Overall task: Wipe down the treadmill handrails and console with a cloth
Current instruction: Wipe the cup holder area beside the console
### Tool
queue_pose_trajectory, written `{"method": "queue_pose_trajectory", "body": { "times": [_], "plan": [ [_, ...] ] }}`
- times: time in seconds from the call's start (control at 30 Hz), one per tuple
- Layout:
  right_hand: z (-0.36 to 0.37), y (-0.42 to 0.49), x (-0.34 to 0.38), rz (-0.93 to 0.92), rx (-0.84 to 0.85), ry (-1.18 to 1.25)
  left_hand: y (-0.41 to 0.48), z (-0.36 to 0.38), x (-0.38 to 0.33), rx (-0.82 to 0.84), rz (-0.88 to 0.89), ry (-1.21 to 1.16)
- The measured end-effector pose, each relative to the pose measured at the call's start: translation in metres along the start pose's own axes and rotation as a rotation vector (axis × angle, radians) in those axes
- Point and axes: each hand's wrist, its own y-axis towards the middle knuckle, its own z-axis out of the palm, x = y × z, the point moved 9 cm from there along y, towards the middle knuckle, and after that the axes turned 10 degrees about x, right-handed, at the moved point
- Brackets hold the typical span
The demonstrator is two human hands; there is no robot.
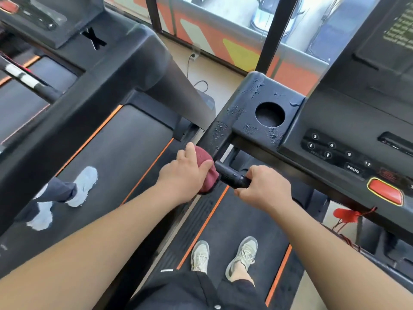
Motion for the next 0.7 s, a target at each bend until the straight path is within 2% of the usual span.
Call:
{"method": "queue_pose_trajectory", "body": {
  "times": [0.1, 0.2, 0.33, 0.4, 0.6, 0.7],
  "plan": [
    [-0.001, -0.002, 0.000, 0.014, -0.007, -0.004, 0.038, -0.016, -0.013, 0.049, 0.001, -0.133],
    [-0.002, -0.005, 0.001, 0.020, -0.010, 0.005, 0.025, -0.008, -0.018, 0.004, 0.027, -0.134],
    [-0.002, -0.004, 0.000, 0.027, 0.001, 0.019, -0.026, 0.019, -0.001, -0.101, 0.004, 0.230],
    [-0.003, -0.003, 0.000, 0.031, 0.012, 0.023, -0.027, 0.022, 0.002, -0.107, -0.006, 0.280],
    [-0.004, -0.005, 0.000, 0.033, 0.012, 0.023, 0.022, -0.008, -0.015, 0.052, 0.031, -0.113],
    [-0.005, -0.008, -0.002, 0.029, -0.006, 0.027, 0.006, -0.003, -0.011, 0.020, 0.029, -0.105]
  ]
}}
